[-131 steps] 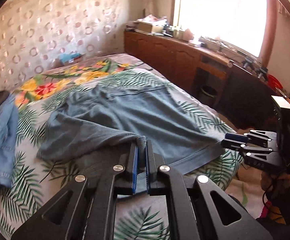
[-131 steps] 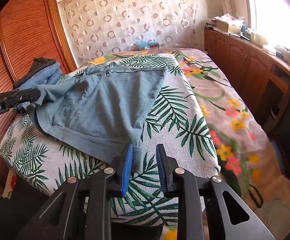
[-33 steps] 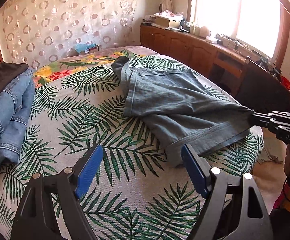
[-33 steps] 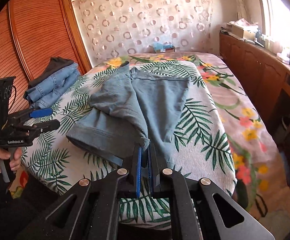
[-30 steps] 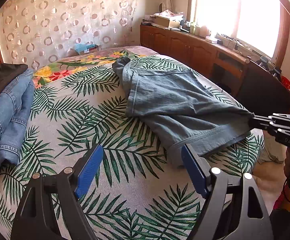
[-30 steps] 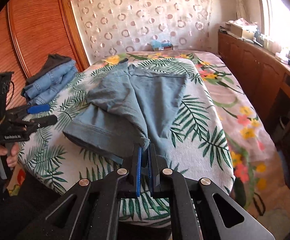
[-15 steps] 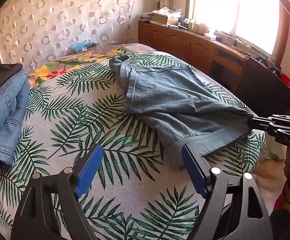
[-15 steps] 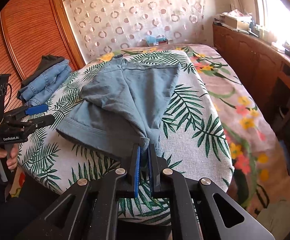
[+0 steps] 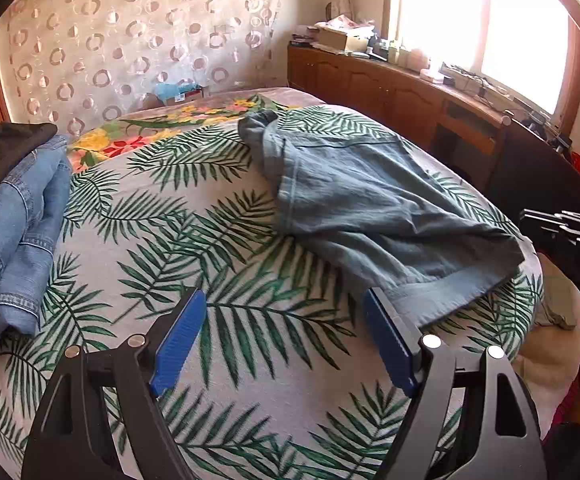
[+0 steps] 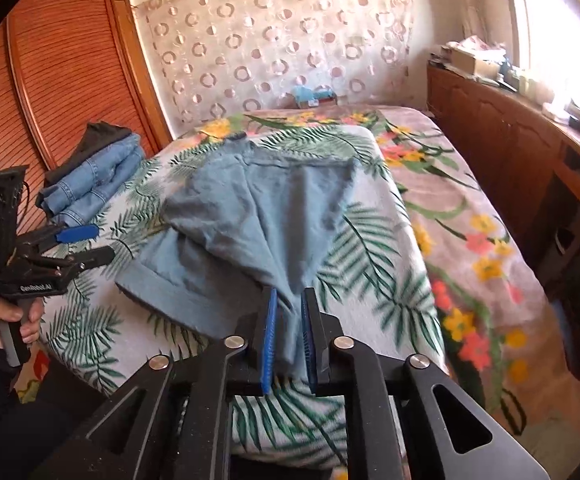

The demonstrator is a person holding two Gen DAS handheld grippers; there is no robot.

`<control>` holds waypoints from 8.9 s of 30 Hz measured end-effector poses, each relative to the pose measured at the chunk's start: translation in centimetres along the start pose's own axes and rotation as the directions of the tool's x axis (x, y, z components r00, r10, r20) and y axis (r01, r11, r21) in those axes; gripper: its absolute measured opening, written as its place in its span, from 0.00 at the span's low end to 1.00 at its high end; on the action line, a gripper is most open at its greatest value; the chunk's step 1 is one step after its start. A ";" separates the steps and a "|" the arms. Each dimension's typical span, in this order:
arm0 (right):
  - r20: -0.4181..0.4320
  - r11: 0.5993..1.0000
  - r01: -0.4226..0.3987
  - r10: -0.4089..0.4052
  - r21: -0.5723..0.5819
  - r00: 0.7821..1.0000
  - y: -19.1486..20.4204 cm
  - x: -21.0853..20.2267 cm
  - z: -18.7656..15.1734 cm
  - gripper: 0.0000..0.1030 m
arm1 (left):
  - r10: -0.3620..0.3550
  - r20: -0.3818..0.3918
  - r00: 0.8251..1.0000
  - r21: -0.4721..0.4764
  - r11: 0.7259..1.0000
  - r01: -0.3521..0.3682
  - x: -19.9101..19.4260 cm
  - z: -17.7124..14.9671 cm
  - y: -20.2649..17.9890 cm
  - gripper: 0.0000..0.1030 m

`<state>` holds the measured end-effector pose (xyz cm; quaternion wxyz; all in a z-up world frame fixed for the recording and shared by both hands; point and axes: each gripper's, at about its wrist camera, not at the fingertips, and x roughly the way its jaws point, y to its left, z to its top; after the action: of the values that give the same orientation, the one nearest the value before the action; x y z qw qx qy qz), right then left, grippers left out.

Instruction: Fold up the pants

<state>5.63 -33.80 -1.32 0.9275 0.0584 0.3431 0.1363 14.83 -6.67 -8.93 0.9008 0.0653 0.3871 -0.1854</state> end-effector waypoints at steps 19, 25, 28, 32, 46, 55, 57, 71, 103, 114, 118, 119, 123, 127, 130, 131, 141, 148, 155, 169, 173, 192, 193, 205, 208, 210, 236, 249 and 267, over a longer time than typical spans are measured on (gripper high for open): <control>-0.077 0.967 -0.161 0.148 -0.195 0.986 7.6 12.1 6.0 0.31 | 0.059 0.003 0.998 -0.039 0.998 -0.059 0.7 1.0 4.5 0.79; -0.131 0.951 -0.165 0.134 -0.261 0.982 9.3 14.9 6.9 0.31 | 0.061 -0.006 0.998 -0.054 0.997 -0.061 0.9 0.7 5.3 0.79; -0.164 0.947 -0.154 0.111 -0.281 0.980 9.5 15.9 6.8 0.26 | 0.057 -0.006 0.998 -0.053 0.997 -0.057 0.8 0.5 5.3 0.79; -0.186 0.941 -0.137 0.081 -0.309 0.979 9.7 16.6 6.3 0.17 | 0.053 -0.004 0.999 -0.050 0.997 -0.054 0.6 0.4 5.2 0.79; -0.088 0.957 -0.146 0.127 -0.250 0.988 8.3 12.1 7.5 0.01 | 0.033 0.001 0.999 -0.030 0.999 -0.033 0.7 1.0 3.8 0.79; -0.120 0.968 -0.171 0.151 -0.181 0.981 7.0 12.1 7.2 0.02 | 0.009 0.000 1.000 -0.003 1.000 -0.009 1.0 1.3 2.1 0.79; -0.123 0.969 -0.157 0.135 -0.191 0.983 7.0 12.3 7.1 0.02 | 0.001 -0.001 1.000 0.000 1.000 -0.001 1.1 1.4 1.8 0.79; -0.180 0.958 -0.148 0.105 -0.247 0.978 7.1 13.1 5.9 0.14 | -0.008 -0.038 0.999 0.044 0.999 0.010 2.6 1.4 -0.4 0.79; -0.021 0.992 0.100 -0.102 -0.077 0.995 -1.1 10.5 9.4 0.01 | 0.012 -0.084 0.996 0.047 0.999 -0.008 4.1 0.6 -0.9 0.79; -0.015 0.989 0.135 -0.136 -0.066 0.991 -0.3 10.7 9.5 0.20 | 0.001 -0.057 0.998 0.029 1.000 0.001 3.9 0.3 -0.6 0.79; -0.070 0.991 0.041 -0.051 -0.130 0.996 0.9 12.4 9.2 0.25 | -0.011 0.000 1.000 0.016 1.000 0.011 2.5 1.0 -0.6 0.79; -0.078 0.988 0.034 -0.047 -0.153 0.996 1.3 12.9 9.0 0.25 | -0.015 0.007 1.000 0.015 1.000 0.014 2.3 1.2 -0.7 0.79; -0.113 0.981 0.004 -0.027 -0.195 0.993 2.2 14.8 8.6 0.25 | -0.025 0.032 0.999 0.031 0.999 0.024 1.5 2.2 -1.5 0.79; -0.135 0.979 -0.003 -0.025 -0.205 0.991 1.9 16.2 8.8 0.25 | -0.019 0.014 1.000 0.044 0.999 0.019 2.6 2.5 -2.1 0.79; -0.159 0.976 0.005 -0.041 -0.218 0.986 1.7 16.9 9.1 0.25 | -0.013 -0.010 1.000 0.046 0.999 0.013 3.5 2.3 -2.3 0.79; -0.166 0.973 0.012 -0.052 -0.232 0.985 1.7 17.1 9.1 0.25 | -0.012 -0.018 1.000 0.047 0.999 0.012 3.8 2.2 -2.4 0.79; -0.094 0.985 0.081 -0.096 -0.154 0.991 -0.4 16.3 11.9 0.04 | 0.005 -0.050 0.999 0.056 0.998 -0.003 4.6 1.5 -2.6 0.79; -0.111 0.986 0.140 -0.149 -0.085 0.983 -3.1 17.7 14.2 0.04 | 0.018 -0.058 0.998 0.064 0.998 -0.015 4.8 1.4 -2.8 0.79; -0.088 0.985 0.171 -0.169 0.015 0.982 -4.4 18.2 15.1 0.04 | 0.028 -0.060 0.998 0.066 0.998 -0.024 4.9 1.4 -2.8 0.79; -0.109 0.992 0.105 -0.111 -0.067 0.988 -3.8 18.9 12.9 0.29 | 0.032 -0.078 0.996 0.065 0.998 -0.027 5.2 1.4 -2.9 0.79; -0.108 0.991 0.116 -0.123 -0.071 0.986 -4.0 19.5 13.3 0.29 | 0.030 -0.081 0.996 0.062 0.998 -0.025 5.3 1.4 -2.9 0.79; -0.097 0.984 0.163 -0.169 -0.069 0.981 -4.5 19.4 14.6 0.07 | 0.019 -0.089 0.996 0.050 0.999 -0.015 5.5 1.4 -2.5 0.79; -0.100 0.983 0.168 -0.175 -0.070 0.980 -4.4 19.3 14.6 0.10 | 0.018 -0.090 0.996 0.048 0.999 -0.014 5.5 1.4 -2.5 0.79; -0.062 0.987 0.125 -0.132 -0.098 0.989 -1.7 11.6 9.2 0.23 | 0.015 -0.092 0.996 0.044 0.999 -0.011 5.5 1.3 -2.4 0.79; -0.081 0.991 0.102 -0.109 -0.092 0.991 -1.2 9.9 6.8 0.23 | 0.015 -0.092 0.996 0.044 0.999 -0.011 5.6 1.4 -2.4 0.79; -0.102 0.991 0.094 -0.104 -0.100 0.989 -1.0 9.0 5.5 0.23 | 0.015 -0.092 0.996 0.044 0.999 -0.010 5.6 1.4 -2.4 0.79; -0.082 0.997 0.057 -0.062 -0.061 0.995 1.4 1.9 0.6 0.10 | 0.007 -0.097 0.995 0.034 0.999 -0.003 5.7 1.3 -2.3 0.79; -0.051 0.996 0.077 -0.079 -0.053 0.996 1.6 2.3 0.0 0.11 | 0.002 -0.062 0.998 0.036 0.999 0.001 4.3 1.2 -2.8 0.79; -0.029 0.997 0.079 -0.079 -0.007 0.996 1.5 3.1 -0.7 0.32 | -0.041 -0.035 0.999 0.049 0.998 0.043 1.7 0.6 -3.7 0.93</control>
<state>7.11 -31.45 -3.54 0.9272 0.0402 0.3583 0.1013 14.90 -10.73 -9.60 0.8880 0.0828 0.3990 -0.2129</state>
